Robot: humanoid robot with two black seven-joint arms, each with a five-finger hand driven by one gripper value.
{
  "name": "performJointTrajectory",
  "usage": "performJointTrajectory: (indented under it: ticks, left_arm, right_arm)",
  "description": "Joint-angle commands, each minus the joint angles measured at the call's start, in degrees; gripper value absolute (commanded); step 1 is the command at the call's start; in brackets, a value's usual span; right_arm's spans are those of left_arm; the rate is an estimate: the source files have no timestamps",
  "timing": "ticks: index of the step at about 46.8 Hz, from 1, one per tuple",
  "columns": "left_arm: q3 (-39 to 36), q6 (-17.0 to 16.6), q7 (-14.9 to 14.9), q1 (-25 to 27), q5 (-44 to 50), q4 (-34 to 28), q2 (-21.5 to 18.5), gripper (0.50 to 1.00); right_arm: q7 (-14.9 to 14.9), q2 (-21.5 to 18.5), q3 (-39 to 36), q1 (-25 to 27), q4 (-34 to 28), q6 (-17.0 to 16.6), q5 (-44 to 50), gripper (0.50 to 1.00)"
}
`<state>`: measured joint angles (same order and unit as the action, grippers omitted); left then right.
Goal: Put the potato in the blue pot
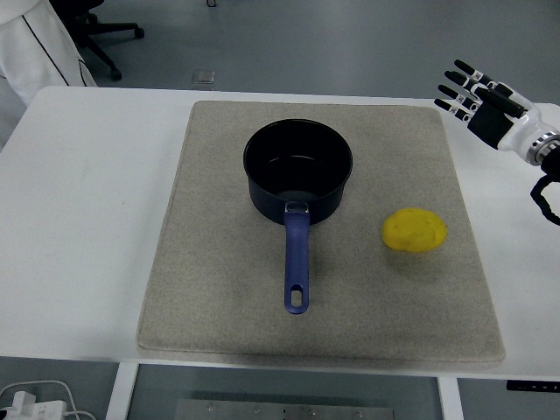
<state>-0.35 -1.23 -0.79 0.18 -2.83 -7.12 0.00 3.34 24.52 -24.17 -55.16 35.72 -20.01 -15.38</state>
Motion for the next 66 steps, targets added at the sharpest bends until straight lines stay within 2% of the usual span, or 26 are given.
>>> performJointTrajectory:
  ticks: [1, 29, 36, 46, 60, 66]
  left_arm:
    - [0.0, 0.0, 0.0, 0.0, 0.0, -0.2, 0.0, 0.996]
    - [-0.1, 0.0, 0.0, 0.0, -0.1, 0.1, 0.0, 0.996]
    - [-0.1, 0.0, 0.0, 0.0, -0.1, 0.1, 0.0, 0.996]
    - [-0.1, 0.0, 0.0, 0.0, 0.0, 0.1, 0.0, 0.996]
    - [-0.1, 0.0, 0.0, 0.0, -0.1, 0.1, 0.0, 0.996]
    - [-0.1, 0.0, 0.0, 0.0, -0.1, 0.1, 0.0, 0.996]
  right_arm:
    - [0.0, 0.0, 0.0, 0.0, 0.1, -0.1, 0.0, 0.932]
    - [0.2, 1.1, 0.3, 0.5, 0.2, -1.2, 0.9, 0.932]
    - [0.1, 1.5, 0.7, 0.4, 0.3, -3.5, 1.7, 0.932]
    - [0.1, 2.3, 0.7, 0.3, 0.6, -6.4, 10.1, 0.932]
    - [0.2, 3.5, 0.7, 0.0, 0.6, -8.8, 19.2, 0.932]
    - [0.2, 4.8, 0.7, -0.1, 0.7, -8.9, 23.5, 0.932]
